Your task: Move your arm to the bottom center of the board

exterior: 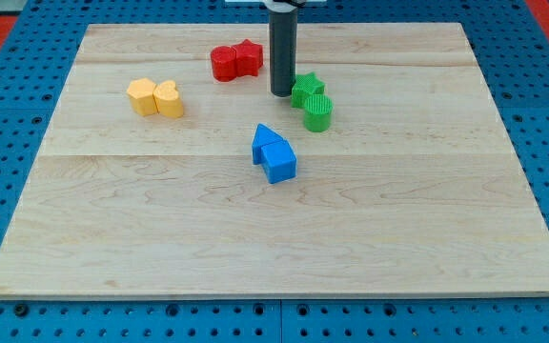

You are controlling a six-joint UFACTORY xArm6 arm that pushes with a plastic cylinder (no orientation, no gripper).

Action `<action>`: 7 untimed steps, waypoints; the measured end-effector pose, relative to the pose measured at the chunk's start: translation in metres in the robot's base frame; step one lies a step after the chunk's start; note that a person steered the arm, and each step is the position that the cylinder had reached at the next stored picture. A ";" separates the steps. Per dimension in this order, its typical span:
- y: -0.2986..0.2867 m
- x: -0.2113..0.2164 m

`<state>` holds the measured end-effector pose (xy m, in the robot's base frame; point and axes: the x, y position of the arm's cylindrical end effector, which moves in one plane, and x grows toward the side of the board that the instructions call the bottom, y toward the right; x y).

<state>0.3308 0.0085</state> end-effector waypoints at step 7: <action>-0.071 0.048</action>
<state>0.3793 -0.0627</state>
